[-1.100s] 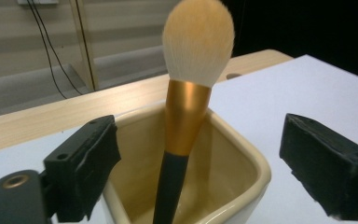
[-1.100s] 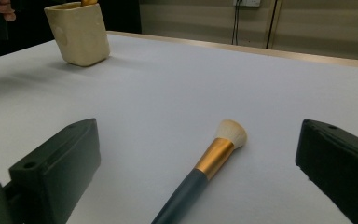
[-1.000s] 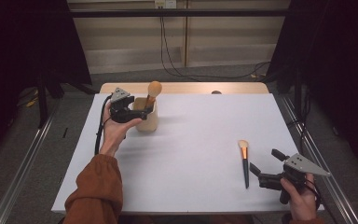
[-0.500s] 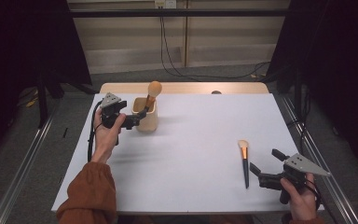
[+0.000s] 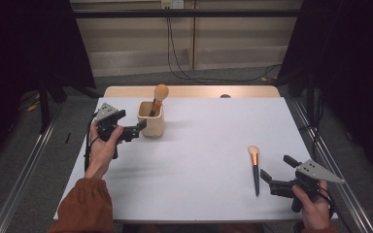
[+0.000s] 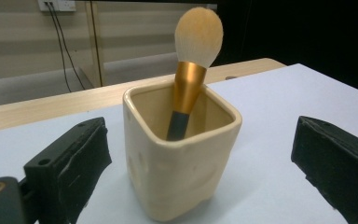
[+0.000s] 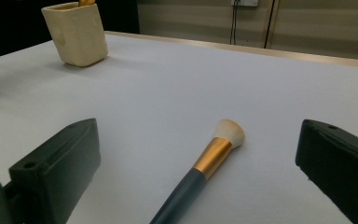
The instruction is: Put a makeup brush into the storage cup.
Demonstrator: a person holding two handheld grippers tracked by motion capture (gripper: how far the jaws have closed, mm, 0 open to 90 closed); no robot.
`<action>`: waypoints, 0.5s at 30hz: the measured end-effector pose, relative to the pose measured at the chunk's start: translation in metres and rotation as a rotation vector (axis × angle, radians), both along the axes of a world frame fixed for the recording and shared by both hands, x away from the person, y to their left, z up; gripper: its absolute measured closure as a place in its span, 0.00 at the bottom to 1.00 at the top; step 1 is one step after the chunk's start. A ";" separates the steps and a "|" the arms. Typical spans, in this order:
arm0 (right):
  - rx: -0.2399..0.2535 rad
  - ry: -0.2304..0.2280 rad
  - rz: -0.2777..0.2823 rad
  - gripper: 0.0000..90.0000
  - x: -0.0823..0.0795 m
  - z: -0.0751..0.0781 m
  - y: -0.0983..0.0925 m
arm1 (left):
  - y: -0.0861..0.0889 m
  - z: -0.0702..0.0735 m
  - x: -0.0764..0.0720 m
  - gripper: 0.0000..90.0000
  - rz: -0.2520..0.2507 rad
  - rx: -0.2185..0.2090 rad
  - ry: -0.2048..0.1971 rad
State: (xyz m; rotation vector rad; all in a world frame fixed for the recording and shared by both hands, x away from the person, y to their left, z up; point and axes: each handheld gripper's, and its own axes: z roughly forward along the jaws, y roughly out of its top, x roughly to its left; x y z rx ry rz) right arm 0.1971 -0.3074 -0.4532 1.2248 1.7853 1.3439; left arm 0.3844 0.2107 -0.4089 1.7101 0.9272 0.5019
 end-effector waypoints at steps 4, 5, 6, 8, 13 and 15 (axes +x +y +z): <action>-0.001 0.000 -0.001 0.00 0.000 0.000 0.000 | 0.003 -0.004 -0.009 0.04 0.008 0.022 -0.001; 0.001 -0.002 -0.003 0.00 0.000 0.000 0.000 | 0.004 -0.005 -0.011 0.04 0.006 0.029 -0.003; 0.002 0.000 -0.003 0.00 0.000 0.000 0.000 | 0.005 -0.005 -0.014 0.05 0.006 0.037 -0.010; 0.002 0.000 -0.004 0.00 0.000 0.000 0.000 | 0.007 -0.006 -0.020 0.05 0.002 0.030 -0.016; -0.001 -0.002 -0.003 0.00 -0.001 0.000 0.000 | 0.010 -0.006 -0.032 0.04 -0.024 0.043 -0.004; -0.001 -0.002 -0.004 0.00 -0.001 0.000 0.000 | 0.010 -0.006 -0.038 0.03 -0.030 0.058 -0.017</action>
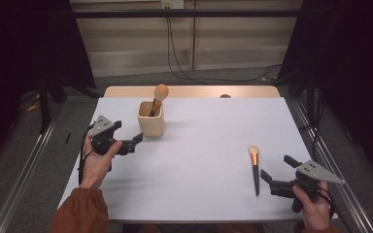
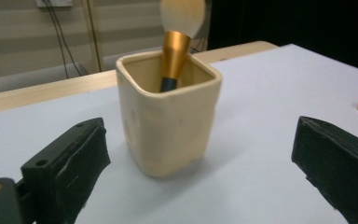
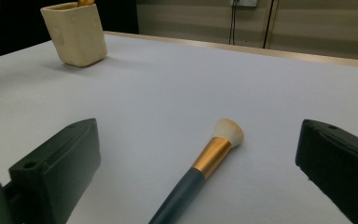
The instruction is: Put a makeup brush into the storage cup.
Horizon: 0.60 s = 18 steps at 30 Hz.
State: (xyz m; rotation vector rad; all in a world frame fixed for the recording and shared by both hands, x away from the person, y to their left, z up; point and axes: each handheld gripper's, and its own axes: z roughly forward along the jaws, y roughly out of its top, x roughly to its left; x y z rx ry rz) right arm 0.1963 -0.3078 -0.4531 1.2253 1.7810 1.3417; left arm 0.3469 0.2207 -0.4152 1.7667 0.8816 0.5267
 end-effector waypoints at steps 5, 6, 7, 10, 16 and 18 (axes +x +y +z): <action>-0.001 0.003 -0.002 0.00 -0.001 0.000 0.000 | 0.005 0.001 -0.013 0.04 0.033 -0.015 -0.036; 0.000 0.003 -0.003 0.00 -0.001 0.000 0.000 | 0.006 0.000 -0.016 0.04 0.037 -0.022 -0.034; 0.000 0.003 -0.004 0.00 -0.001 0.000 0.000 | 0.006 0.000 -0.018 0.04 0.045 -0.020 -0.027; 0.001 0.002 -0.009 0.00 -0.001 0.000 -0.001 | 0.008 -0.002 -0.025 0.04 0.039 -0.012 -0.033; 0.002 0.002 -0.019 0.00 -0.003 0.000 -0.002 | 0.014 -0.003 -0.038 0.04 0.054 -0.016 -0.037; 0.002 0.004 -0.024 0.00 -0.004 0.000 -0.002 | 0.016 -0.002 -0.042 0.04 0.045 -0.017 -0.038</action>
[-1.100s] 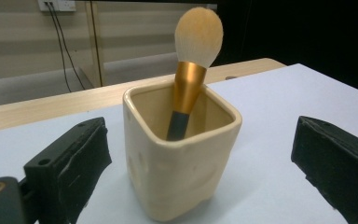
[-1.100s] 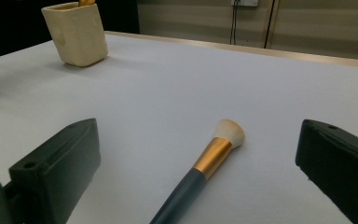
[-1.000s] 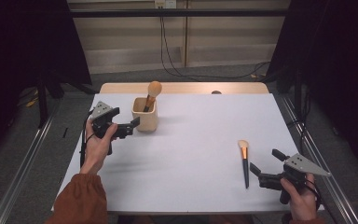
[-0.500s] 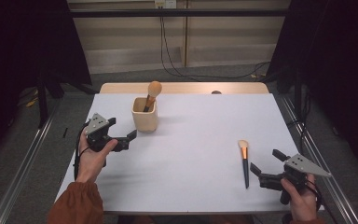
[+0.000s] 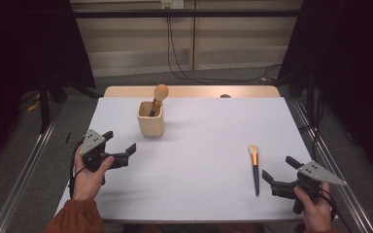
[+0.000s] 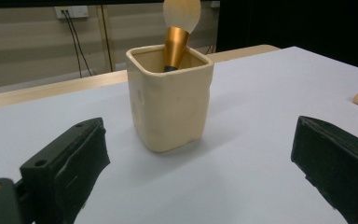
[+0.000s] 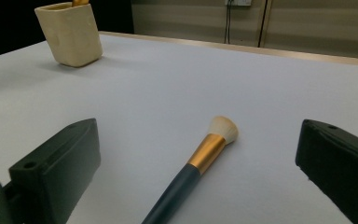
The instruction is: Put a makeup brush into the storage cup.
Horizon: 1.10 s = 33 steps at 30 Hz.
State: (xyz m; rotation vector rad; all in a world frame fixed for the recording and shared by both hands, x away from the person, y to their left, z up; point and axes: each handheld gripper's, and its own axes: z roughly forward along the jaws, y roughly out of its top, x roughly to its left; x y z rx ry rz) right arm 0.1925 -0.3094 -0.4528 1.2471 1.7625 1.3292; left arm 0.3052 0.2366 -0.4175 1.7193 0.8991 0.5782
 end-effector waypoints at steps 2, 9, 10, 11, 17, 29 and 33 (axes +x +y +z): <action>-0.002 0.001 -0.005 0.00 -0.001 0.000 -0.001 | 0.001 0.000 -0.005 0.04 0.006 0.000 -0.002; -0.001 -0.001 -0.015 0.00 -0.002 0.000 -0.001 | 0.008 -0.003 -0.026 0.05 0.022 -0.023 0.001; -0.001 -0.003 -0.013 0.00 -0.002 0.000 -0.001 | 0.008 -0.004 -0.029 0.05 0.019 -0.022 -0.005; -0.002 -0.004 -0.012 0.00 -0.002 0.000 -0.001 | 0.009 -0.006 -0.032 0.05 0.021 -0.017 0.000; -0.002 -0.004 -0.015 0.00 -0.001 0.000 -0.001 | 0.012 -0.007 -0.049 0.04 0.018 -0.014 0.004; 0.002 -0.005 -0.010 0.00 -0.002 0.000 -0.001 | 0.018 -0.014 -0.058 0.04 0.057 -0.038 -0.003; 0.003 -0.008 -0.007 0.00 -0.002 0.000 -0.002 | 0.019 -0.015 -0.058 0.04 0.055 -0.033 -0.006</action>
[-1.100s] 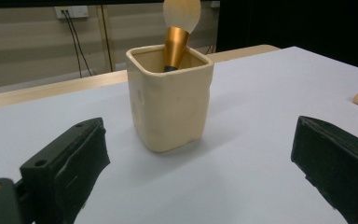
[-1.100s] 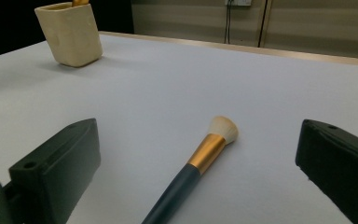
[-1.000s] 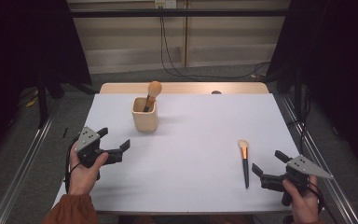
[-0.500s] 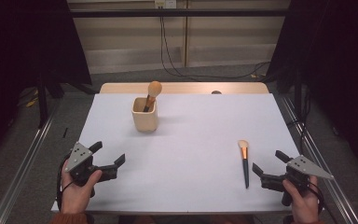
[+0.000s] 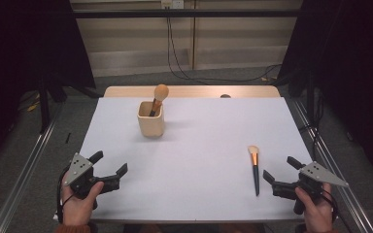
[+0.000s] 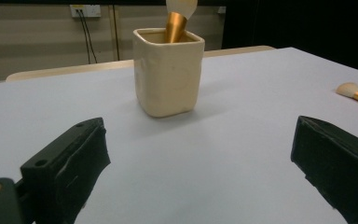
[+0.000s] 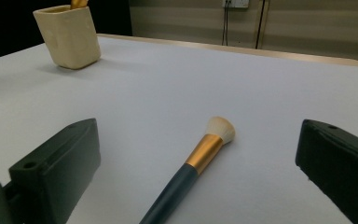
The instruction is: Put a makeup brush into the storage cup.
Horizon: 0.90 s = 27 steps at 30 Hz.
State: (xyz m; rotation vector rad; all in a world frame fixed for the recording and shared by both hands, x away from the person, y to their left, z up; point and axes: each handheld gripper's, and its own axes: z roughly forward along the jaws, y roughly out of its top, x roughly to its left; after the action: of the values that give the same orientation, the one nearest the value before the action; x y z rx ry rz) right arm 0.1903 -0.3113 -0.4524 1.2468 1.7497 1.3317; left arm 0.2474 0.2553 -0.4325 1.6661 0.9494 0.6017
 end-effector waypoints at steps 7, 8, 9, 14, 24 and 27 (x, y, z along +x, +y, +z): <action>0.013 -0.007 -0.006 0.00 0.003 0.001 0.002 | 0.002 -0.001 0.000 0.04 -0.001 -0.007 0.004; 0.014 -0.009 -0.004 0.00 0.004 0.001 0.002 | 0.003 -0.001 0.000 0.04 -0.002 -0.007 0.002; 0.016 -0.011 -0.001 0.00 0.005 0.002 0.003 | 0.003 -0.001 -0.001 0.04 -0.005 -0.006 0.001; 0.035 -0.021 0.012 0.00 0.011 0.004 0.006 | 0.002 0.000 -0.003 0.04 -0.019 -0.002 -0.008; 0.084 0.025 0.013 0.00 0.033 0.010 0.011 | 0.004 0.002 -0.005 0.04 -0.008 0.012 -0.014; 0.080 0.037 0.030 0.00 0.039 0.011 0.012 | 0.004 0.002 -0.006 0.04 -0.006 0.001 -0.021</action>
State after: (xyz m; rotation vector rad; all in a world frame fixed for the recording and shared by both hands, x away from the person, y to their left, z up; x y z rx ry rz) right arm 0.2298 -0.2996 -0.4409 1.3010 1.7630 1.4163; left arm 0.2415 0.2596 -0.4307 1.6594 0.9293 0.6147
